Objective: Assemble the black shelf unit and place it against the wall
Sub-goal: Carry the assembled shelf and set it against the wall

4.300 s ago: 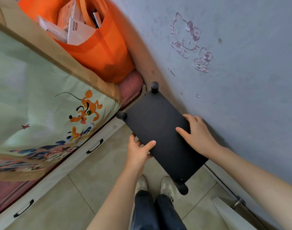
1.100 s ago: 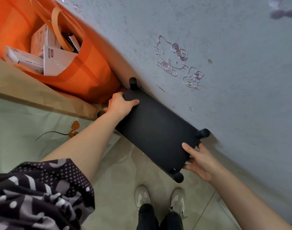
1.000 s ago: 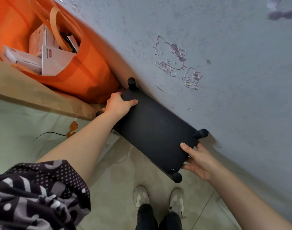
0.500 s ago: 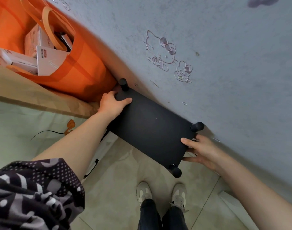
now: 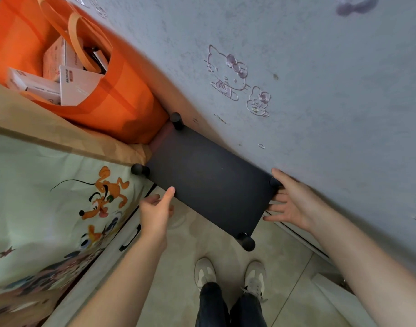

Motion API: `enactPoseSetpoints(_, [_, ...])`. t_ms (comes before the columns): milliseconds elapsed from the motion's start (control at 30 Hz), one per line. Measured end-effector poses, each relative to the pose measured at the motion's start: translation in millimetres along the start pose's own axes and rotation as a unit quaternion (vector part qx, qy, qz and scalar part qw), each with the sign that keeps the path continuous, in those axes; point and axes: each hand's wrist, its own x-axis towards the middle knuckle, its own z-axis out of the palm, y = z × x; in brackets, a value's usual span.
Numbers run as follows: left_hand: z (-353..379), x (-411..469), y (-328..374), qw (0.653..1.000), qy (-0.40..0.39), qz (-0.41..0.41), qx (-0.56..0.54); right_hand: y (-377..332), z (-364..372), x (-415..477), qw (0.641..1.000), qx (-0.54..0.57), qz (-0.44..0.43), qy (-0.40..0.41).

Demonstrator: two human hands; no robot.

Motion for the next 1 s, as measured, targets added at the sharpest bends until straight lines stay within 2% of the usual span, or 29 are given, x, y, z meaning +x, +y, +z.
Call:
enactPoseSetpoints(33, [0, 5, 0, 0.997, -0.044, -0.035, -0.043, 1, 1, 1, 1.000, -0.001, -0.006, 0.006])
enactPoseSetpoints(100, [5, 12, 3, 0.988, -0.110, -0.038, -0.103, 3, 3, 0, 1.000, -0.003, -0.016, 0.013])
enactPoseSetpoints(233, [21, 19, 14, 0.976, -0.135, -0.022, -0.169, 4, 5, -1, 0.998, 0.031, -0.040, 0.022])
enactPoseSetpoints(433, [20, 20, 14, 0.975, -0.176, -0.010, -0.134, 8, 5, -3, 0.995, 0.060, -0.072, 0.046])
enactPoseSetpoints(633, [19, 21, 16, 0.984, -0.147, -0.011, -0.099, 6, 13, -4, 0.993, 0.074, -0.076, 0.059])
enactPoseSetpoints(1000, [19, 11, -4, 0.982, -0.169, -0.027, -0.079, 14, -4, -7, 0.991, 0.103, -0.090, -0.011])
